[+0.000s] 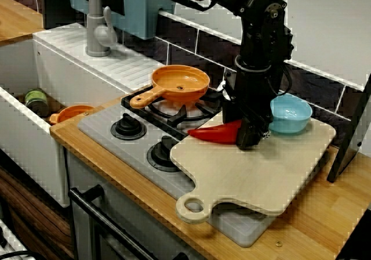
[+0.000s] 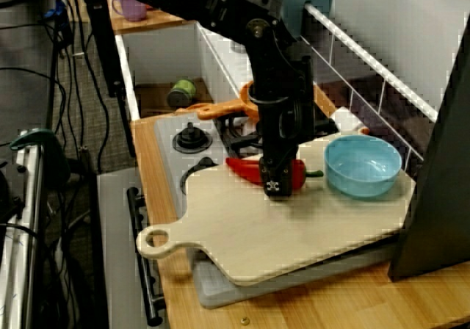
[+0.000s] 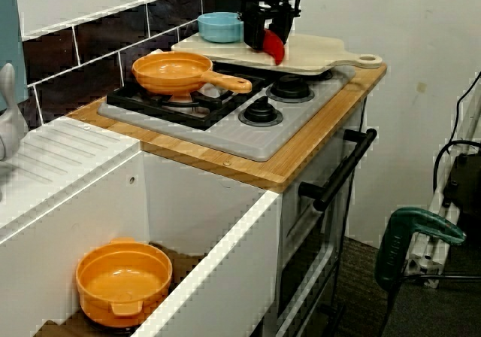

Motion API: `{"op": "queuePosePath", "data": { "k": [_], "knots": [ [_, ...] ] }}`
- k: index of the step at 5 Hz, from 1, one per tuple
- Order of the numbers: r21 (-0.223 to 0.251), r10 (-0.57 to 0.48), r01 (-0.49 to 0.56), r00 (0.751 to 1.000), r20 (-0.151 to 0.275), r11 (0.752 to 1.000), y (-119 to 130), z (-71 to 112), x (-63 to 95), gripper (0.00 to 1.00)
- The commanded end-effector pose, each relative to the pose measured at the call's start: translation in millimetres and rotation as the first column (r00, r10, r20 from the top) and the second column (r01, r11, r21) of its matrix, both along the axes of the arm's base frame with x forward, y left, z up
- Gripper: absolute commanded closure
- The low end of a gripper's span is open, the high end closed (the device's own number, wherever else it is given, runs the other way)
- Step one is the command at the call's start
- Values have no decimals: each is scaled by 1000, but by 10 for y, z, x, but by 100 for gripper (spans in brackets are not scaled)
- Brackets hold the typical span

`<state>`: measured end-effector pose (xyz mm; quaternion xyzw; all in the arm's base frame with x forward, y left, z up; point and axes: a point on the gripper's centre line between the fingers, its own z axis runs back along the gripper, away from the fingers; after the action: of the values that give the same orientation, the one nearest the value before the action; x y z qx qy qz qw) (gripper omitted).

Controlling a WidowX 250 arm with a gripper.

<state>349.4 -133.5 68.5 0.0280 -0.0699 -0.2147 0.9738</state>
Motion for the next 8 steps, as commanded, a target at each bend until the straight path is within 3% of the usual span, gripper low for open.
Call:
{"op": "queuePosePath", "data": {
  "k": [1, 3, 4, 5, 6, 8],
  "knots": [
    [-32, 23, -22, 999, 27, 999, 60, 337, 48, 100],
    [-76, 117, -114, 992, 37, 991, 324, 651, 157, 100],
    [-49, 159, -158, 987, 29, 986, 509, 709, 272, 100],
    [-28, 215, -214, 975, 49, 977, 774, 768, 376, 100],
    [-18, 268, -267, 962, 54, 963, 1038, 757, 416, 100],
    [60, 283, -284, 959, 34, 957, 1435, 492, 387, 100]
  ]
}}
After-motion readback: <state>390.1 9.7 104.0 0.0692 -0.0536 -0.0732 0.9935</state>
